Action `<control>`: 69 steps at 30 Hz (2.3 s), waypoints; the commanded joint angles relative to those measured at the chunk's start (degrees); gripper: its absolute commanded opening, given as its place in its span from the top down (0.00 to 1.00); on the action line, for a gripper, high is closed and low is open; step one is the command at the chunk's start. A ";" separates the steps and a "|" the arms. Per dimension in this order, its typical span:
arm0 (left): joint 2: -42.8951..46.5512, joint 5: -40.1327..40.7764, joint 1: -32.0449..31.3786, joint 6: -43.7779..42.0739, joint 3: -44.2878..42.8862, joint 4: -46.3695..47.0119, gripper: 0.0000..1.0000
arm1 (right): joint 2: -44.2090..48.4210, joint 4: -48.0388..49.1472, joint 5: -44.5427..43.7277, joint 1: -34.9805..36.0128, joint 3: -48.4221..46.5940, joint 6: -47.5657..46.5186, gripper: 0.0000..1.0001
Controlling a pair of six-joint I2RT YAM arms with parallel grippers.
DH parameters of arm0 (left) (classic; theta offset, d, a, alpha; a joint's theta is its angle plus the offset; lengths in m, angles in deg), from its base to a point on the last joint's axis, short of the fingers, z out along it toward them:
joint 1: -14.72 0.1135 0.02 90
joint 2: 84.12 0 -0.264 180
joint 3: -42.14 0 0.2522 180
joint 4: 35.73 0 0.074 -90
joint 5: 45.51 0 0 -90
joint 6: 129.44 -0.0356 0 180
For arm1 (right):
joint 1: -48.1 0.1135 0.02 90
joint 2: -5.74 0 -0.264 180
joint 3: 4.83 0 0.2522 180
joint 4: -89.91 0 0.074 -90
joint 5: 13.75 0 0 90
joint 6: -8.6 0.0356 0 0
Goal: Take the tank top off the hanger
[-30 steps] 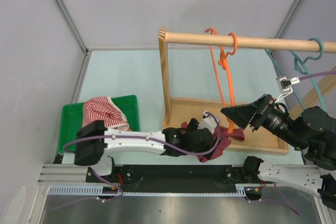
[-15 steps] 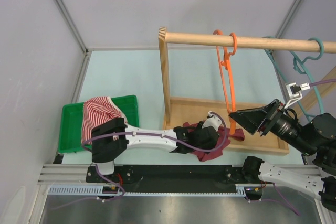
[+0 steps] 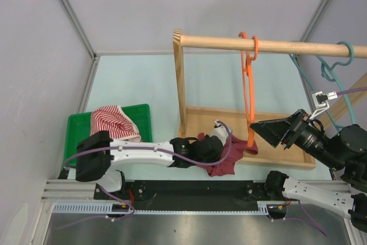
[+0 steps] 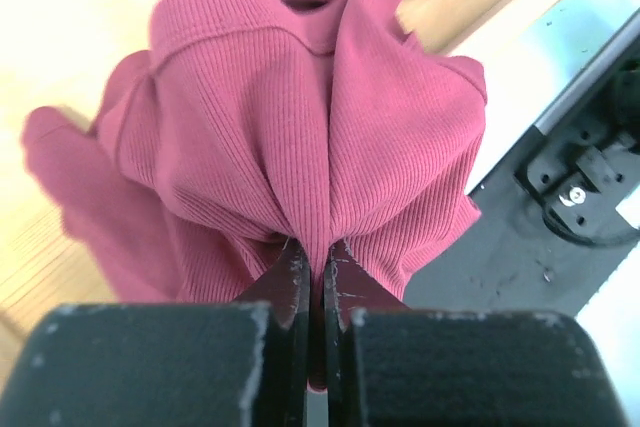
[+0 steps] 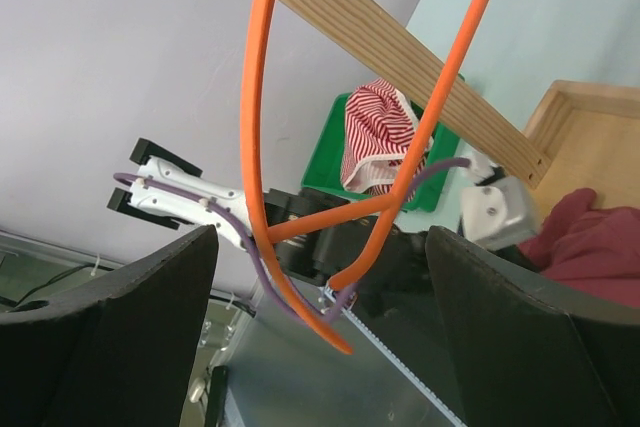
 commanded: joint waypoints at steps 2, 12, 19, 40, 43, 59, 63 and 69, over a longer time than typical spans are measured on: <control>10.94 2.03 -0.27 0.37 3.69 -3.35 1.00 | 0.18 0.49 -1.36 -0.13 0.14 0.59 0.10; 30.45 3.70 3.31 4.59 16.08 -11.42 1.00 | 0.19 -0.12 -2.85 -0.13 -0.30 -0.46 0.10; 46.26 4.05 20.01 2.58 18.81 -20.04 1.00 | 0.09 -1.00 -3.38 -0.13 -0.65 -0.64 0.10; 56.47 22.68 55.28 -4.99 3.51 -31.22 1.00 | 1.06 -2.85 -5.05 -0.13 -1.26 -0.73 0.10; 56.48 24.87 55.98 -5.61 2.56 -31.48 1.00 | 0.36 -2.76 -4.53 -0.13 -1.17 -0.82 0.10; 56.66 33.23 57.04 -14.83 0.27 -27.52 0.99 | 0.10 -3.29 -4.26 -0.04 -0.56 -0.38 0.10; 56.65 32.11 57.12 -13.17 1.05 -27.87 0.98 | -0.25 -3.29 -3.82 -0.13 -0.21 -0.29 0.10; 57.44 24.29 57.12 -3.87 7.02 -29.98 0.70 | 0.45 -3.11 -2.50 -0.12 1.55 0.76 0.09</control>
